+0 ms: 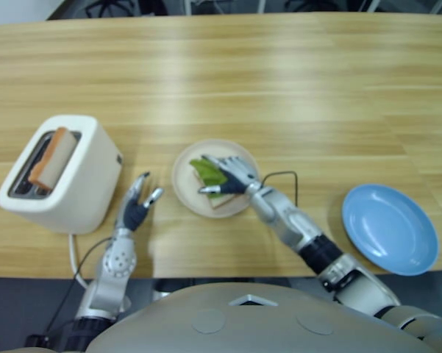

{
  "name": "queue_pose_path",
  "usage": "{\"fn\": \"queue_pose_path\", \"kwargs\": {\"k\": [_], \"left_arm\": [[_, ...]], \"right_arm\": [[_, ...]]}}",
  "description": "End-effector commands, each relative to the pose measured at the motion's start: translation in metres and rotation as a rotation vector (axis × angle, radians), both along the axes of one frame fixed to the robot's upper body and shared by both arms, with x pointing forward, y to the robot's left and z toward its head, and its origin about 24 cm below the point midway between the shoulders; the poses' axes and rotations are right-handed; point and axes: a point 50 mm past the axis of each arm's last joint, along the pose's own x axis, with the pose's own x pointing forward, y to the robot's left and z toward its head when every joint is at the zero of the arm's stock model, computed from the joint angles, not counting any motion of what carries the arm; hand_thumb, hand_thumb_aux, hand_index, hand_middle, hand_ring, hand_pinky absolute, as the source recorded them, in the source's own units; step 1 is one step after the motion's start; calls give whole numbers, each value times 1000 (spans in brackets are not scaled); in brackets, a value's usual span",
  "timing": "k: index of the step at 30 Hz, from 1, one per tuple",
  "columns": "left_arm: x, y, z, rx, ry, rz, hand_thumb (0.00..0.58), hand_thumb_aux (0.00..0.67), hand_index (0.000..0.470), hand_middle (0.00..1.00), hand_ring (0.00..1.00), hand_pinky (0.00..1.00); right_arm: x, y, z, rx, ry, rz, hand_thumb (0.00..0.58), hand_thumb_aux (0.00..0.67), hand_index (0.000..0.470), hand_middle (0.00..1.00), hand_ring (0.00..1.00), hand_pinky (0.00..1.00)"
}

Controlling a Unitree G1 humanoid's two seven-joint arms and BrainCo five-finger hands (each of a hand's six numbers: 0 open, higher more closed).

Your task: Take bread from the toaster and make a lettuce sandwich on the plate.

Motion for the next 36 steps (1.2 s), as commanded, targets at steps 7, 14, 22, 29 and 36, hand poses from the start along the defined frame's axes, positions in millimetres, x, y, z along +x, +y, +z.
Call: {"fn": "queue_pose_path", "kwargs": {"k": [7,14,22,29,36], "left_arm": [[-4,1,-3,24,36,-14,0,0,0,0,0,0],[-6,1,-2,43,32,-19,0,0,0,0,0,0],[-8,-1,0,58,27,-27,0,0,0,0,0,0],[-4,-3,29,183,-100,-90,0,0,0,0,0,0],[12,0,136,239,-404,-146,0,0,0,0,0,0]], "right_arm": [[-9,-8,20,-64,-79,-4,0,0,0,0,0,0],[-4,-18,63,-61,-250,-51,0,0,0,0,0,0],[2,-35,99,-25,-359,-133,0,0,0,0,0,0],[-2,-52,111,6,-372,-194,0,0,0,0,0,0],[-5,-73,94,12,-313,-287,0,0,0,0,0,0]]}}
